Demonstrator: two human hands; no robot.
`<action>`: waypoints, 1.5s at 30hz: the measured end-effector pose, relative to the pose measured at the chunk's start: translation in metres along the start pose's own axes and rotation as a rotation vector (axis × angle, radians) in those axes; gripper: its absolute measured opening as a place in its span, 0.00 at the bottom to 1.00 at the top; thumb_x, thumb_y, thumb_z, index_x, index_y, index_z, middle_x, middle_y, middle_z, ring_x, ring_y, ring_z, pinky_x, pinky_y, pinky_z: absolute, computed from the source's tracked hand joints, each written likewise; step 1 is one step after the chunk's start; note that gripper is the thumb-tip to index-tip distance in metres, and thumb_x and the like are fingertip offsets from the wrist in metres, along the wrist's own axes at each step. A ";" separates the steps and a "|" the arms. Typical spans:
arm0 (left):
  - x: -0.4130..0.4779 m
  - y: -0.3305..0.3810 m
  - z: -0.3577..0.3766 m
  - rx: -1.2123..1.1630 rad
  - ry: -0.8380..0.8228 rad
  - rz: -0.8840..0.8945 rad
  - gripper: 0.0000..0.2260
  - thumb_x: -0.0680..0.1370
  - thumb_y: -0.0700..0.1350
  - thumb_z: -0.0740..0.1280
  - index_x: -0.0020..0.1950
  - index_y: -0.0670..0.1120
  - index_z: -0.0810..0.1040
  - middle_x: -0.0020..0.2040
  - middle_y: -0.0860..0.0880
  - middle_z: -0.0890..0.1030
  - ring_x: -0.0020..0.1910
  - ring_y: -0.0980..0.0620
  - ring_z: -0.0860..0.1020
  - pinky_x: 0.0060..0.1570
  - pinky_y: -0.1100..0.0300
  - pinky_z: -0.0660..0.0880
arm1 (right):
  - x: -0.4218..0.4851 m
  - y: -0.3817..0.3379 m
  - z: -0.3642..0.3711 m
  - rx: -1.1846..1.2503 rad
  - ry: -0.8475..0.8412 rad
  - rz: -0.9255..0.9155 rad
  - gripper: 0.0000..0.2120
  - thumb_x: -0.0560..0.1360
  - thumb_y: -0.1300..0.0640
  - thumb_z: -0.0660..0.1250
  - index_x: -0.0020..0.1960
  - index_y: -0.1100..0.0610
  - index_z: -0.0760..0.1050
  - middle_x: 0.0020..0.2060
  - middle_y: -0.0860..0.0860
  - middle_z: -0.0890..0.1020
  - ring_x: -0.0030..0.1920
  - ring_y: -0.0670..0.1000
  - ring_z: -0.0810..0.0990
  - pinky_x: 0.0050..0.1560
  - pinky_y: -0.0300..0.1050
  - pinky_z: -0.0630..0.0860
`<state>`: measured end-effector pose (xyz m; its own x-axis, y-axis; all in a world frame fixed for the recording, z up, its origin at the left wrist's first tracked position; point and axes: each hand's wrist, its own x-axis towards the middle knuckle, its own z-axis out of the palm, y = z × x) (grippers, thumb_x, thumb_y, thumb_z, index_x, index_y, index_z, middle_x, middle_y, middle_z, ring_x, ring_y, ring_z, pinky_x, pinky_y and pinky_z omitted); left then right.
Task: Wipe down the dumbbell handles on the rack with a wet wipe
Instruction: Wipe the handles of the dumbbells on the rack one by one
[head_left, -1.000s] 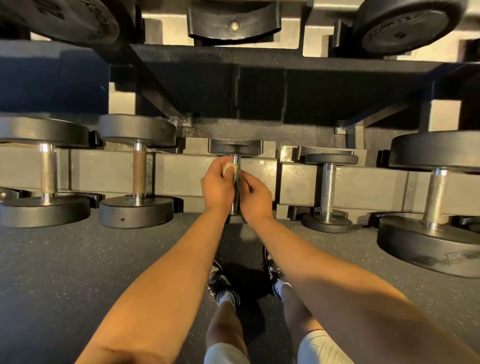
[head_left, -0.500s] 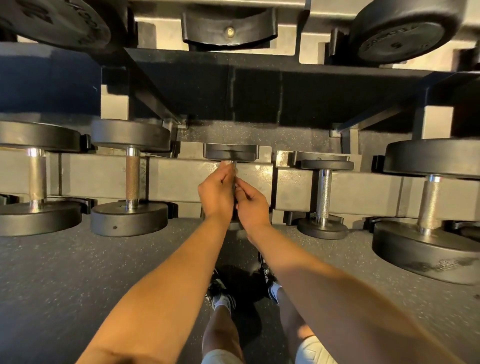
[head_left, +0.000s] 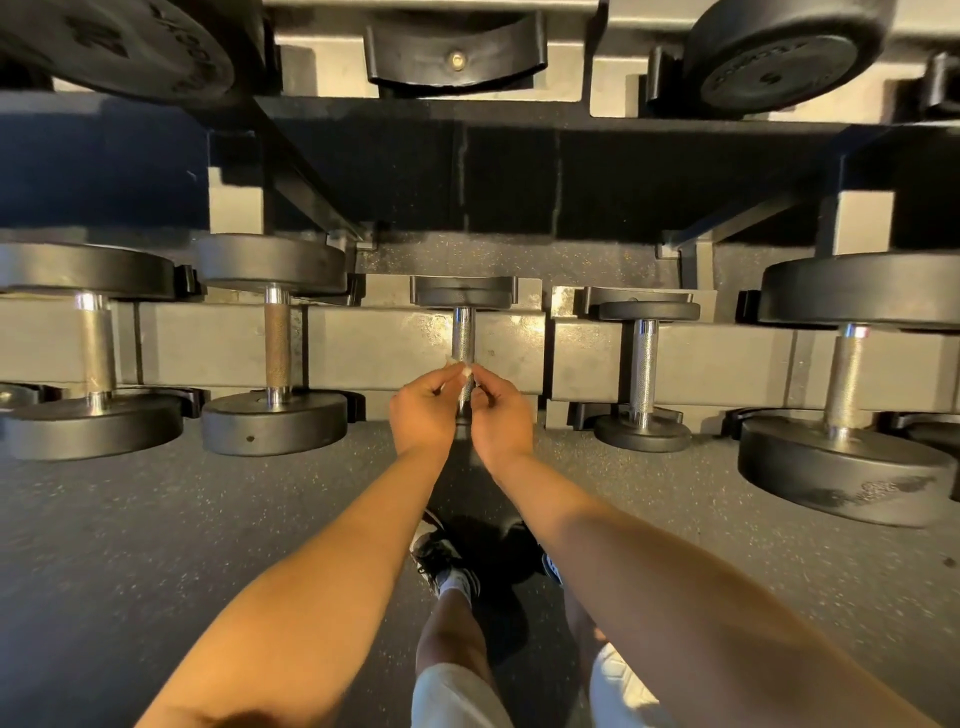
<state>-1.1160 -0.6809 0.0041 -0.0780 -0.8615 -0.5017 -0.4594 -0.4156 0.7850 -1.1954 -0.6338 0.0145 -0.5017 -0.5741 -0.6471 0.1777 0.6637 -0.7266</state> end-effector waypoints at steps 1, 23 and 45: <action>0.004 0.003 -0.001 -0.016 -0.003 0.011 0.09 0.80 0.42 0.70 0.60 0.48 0.85 0.58 0.51 0.85 0.58 0.57 0.82 0.63 0.61 0.77 | -0.001 0.001 0.002 -0.015 0.005 -0.006 0.20 0.82 0.66 0.59 0.68 0.50 0.78 0.62 0.48 0.80 0.59 0.44 0.76 0.53 0.21 0.65; -0.009 0.004 -0.021 0.143 -0.153 -0.037 0.07 0.79 0.41 0.72 0.50 0.52 0.86 0.48 0.51 0.86 0.50 0.51 0.83 0.59 0.50 0.80 | -0.023 -0.013 -0.006 -0.038 0.016 0.059 0.15 0.81 0.62 0.61 0.63 0.52 0.81 0.58 0.50 0.83 0.57 0.49 0.80 0.58 0.39 0.74; -0.004 -0.019 -0.012 0.128 -0.215 0.073 0.18 0.87 0.43 0.55 0.77 0.53 0.67 0.70 0.56 0.72 0.70 0.56 0.70 0.67 0.68 0.65 | 0.017 -0.009 0.005 -0.146 0.037 -0.327 0.14 0.78 0.69 0.66 0.62 0.61 0.80 0.56 0.50 0.75 0.52 0.38 0.74 0.57 0.21 0.66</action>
<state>-1.0967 -0.6732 -0.0044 -0.2953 -0.8000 -0.5223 -0.5526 -0.3029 0.7765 -1.2017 -0.6521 0.0089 -0.5426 -0.7516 -0.3751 -0.1185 0.5105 -0.8517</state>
